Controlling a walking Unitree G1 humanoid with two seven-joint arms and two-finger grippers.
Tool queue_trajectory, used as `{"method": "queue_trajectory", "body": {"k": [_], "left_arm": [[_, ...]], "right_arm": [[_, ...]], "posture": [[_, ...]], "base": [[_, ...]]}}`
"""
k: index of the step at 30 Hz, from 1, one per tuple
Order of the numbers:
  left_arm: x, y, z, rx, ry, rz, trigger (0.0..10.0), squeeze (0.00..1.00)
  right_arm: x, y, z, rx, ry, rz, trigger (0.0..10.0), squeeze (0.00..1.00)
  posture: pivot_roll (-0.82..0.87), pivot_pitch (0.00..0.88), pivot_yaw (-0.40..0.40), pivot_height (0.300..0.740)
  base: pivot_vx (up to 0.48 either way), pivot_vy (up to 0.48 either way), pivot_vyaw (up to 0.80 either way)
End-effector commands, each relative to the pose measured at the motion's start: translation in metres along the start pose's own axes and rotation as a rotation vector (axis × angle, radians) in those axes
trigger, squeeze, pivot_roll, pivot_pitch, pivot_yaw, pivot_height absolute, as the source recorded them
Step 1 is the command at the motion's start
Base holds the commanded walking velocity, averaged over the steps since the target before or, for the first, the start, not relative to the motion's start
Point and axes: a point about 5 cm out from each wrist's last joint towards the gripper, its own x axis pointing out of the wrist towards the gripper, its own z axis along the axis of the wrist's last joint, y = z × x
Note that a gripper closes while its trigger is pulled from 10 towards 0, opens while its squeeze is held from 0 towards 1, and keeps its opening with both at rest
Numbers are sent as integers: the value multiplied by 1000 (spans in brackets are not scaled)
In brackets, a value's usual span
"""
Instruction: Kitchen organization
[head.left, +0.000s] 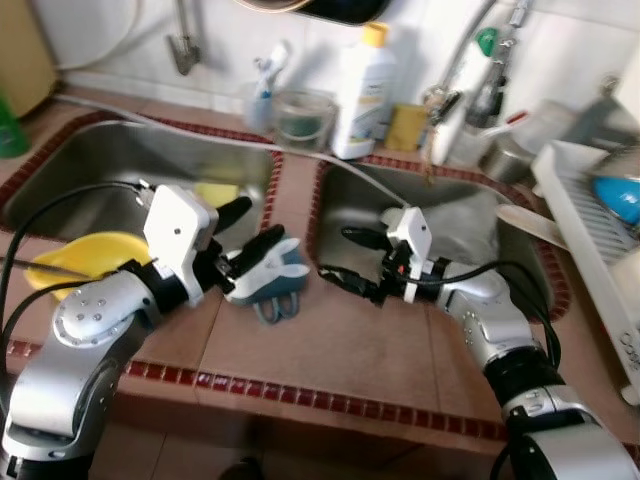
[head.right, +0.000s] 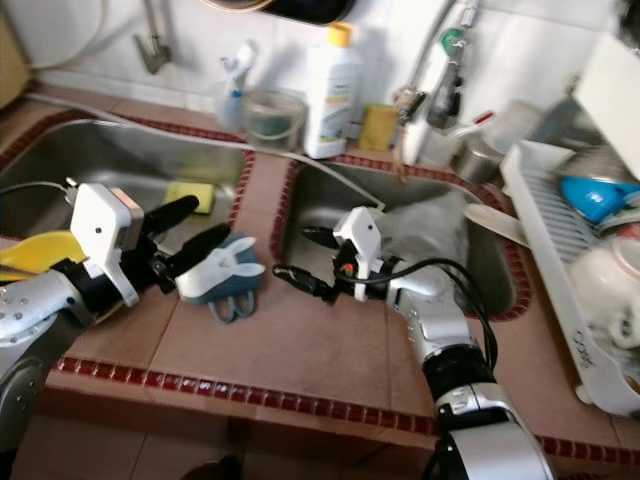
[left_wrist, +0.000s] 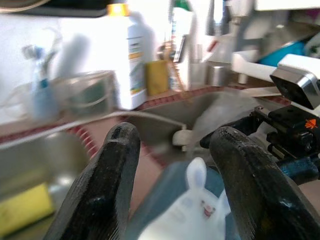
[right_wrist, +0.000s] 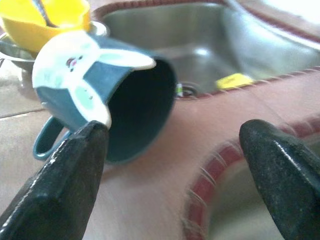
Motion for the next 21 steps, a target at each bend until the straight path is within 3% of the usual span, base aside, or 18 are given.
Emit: {"method": "queue_trajectory", "body": {"k": [1, 10, 21], "left_arm": [[1, -3, 3, -1, -11, -9, 10000, 0], [3, -5, 5, -3, -19, -11, 10000, 0], [5, -6, 5, -6, -26, -16, 10000, 0]], "right_arm": [[0, 0, 3, -14, 4, 34, 10000, 0], [-4, 1, 1, 7, 25, 78, 10000, 0], [-8, 1, -3, 35, 48, 91, 10000, 0]], "posture": [[128, 81, -142, 740], [130, 75, -145, 740], [126, 70, -139, 740]], "base": [[0, 0, 800], [0, 0, 800], [0, 0, 0]]}}
